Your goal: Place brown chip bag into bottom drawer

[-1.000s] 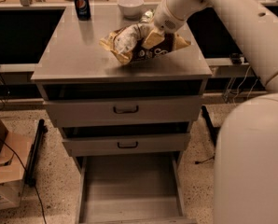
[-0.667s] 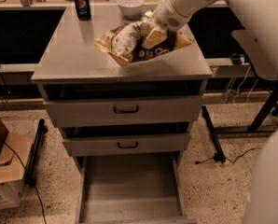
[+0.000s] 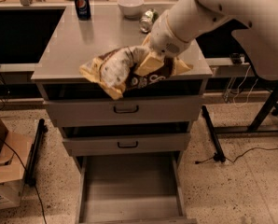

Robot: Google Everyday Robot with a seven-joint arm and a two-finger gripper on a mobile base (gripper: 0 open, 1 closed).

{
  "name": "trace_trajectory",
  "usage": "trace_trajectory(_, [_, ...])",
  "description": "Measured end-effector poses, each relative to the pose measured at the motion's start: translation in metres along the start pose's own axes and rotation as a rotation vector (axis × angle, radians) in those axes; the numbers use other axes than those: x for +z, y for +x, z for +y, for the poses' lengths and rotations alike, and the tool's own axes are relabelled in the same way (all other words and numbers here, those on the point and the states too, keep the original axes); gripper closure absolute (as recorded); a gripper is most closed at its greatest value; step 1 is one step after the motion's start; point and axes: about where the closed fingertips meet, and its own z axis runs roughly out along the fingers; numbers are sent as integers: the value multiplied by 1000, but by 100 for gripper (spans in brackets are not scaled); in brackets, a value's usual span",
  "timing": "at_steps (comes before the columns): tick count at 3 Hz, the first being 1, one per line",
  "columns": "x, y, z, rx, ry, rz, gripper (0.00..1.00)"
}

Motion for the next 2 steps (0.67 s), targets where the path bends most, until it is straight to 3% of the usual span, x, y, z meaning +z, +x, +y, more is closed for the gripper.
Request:
trace_trajectory(1, [27,22,58,56,-96,20,100])
trace_trajectory(2, [66,68,122,155,-206,77,100])
